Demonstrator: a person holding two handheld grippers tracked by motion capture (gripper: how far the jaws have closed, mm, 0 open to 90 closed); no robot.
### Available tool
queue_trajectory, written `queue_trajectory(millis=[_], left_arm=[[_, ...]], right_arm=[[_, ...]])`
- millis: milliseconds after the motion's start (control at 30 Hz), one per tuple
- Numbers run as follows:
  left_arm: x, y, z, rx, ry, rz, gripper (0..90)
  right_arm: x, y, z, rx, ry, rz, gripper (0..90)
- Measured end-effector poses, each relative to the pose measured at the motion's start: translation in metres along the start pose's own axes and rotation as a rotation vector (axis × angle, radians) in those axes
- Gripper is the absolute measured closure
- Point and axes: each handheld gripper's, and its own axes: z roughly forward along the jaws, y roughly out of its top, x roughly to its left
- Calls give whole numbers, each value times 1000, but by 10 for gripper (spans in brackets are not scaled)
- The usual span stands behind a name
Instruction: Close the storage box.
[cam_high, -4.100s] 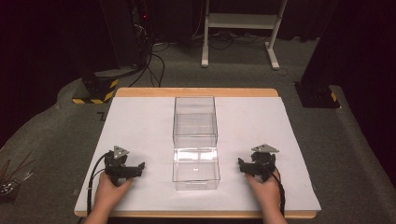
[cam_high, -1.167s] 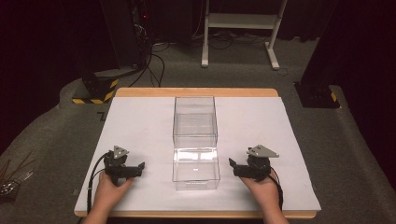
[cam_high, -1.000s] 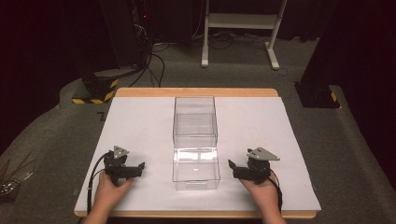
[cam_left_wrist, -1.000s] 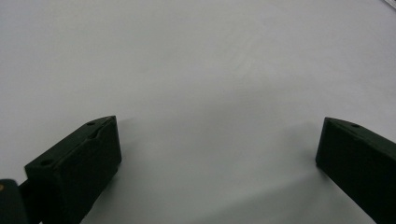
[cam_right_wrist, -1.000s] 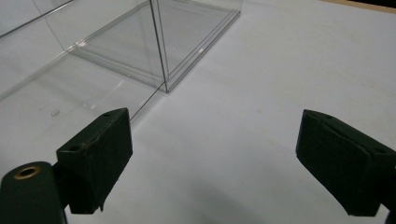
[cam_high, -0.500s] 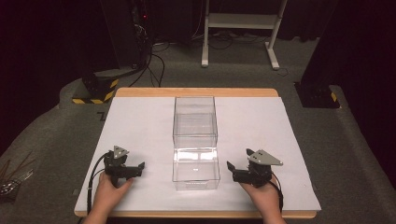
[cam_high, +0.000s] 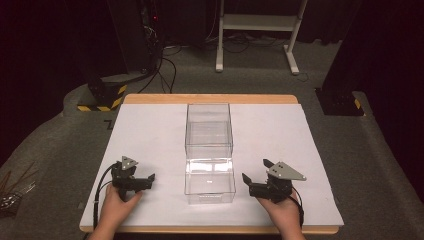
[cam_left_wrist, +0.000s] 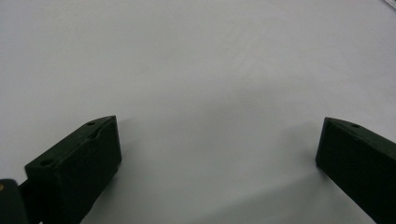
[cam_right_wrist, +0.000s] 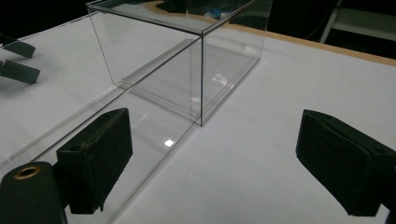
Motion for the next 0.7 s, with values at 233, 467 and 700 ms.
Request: queue_trajectory(millis=[233,467,700], left_arm=[[0,0,0,0,0,0,3],[0,0,0,-1,1,0,4],[0,0,0,0,0,1,6]], right_arm=[[7,5,-6,-21,30,5,109],[14,9,-12,-46,56,0,110],[17,13,-19,-85,87,8,110]])
